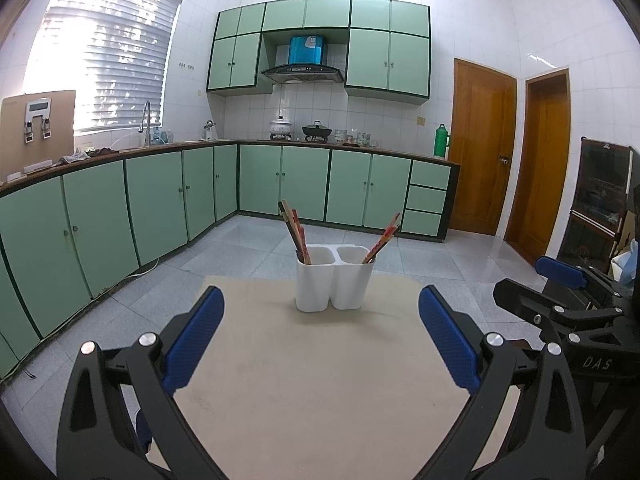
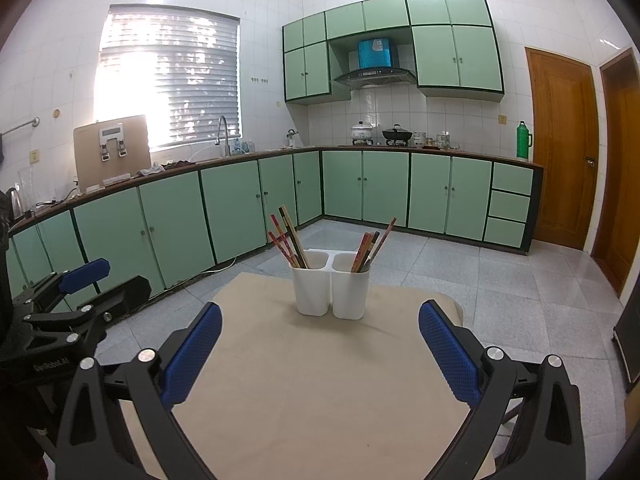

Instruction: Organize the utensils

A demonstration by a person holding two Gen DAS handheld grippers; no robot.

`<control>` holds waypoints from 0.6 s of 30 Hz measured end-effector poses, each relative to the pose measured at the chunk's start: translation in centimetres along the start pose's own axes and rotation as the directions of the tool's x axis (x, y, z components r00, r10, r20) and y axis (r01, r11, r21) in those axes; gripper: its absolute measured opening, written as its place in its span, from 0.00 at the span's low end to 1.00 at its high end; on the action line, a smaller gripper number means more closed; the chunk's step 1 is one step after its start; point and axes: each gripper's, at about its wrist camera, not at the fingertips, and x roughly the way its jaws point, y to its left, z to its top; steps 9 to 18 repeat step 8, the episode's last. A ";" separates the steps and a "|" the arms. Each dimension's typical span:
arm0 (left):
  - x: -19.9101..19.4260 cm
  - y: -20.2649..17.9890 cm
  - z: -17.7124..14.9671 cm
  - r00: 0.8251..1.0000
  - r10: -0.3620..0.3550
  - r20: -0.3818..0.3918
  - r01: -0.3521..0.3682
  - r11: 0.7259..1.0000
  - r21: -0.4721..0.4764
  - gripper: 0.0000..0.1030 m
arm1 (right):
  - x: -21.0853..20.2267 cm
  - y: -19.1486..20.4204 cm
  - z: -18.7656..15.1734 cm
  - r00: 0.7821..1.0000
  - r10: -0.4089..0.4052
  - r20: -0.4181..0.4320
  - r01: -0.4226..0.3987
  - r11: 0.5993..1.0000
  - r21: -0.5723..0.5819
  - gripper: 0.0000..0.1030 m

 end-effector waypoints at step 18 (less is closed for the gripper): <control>0.3 -0.3 -0.1 1.000 0.001 -0.009 -0.001 1.000 -0.002 0.92 | 0.1 -0.1 -0.4 1.000 0.000 -0.005 0.000 1.000 0.002 0.94</control>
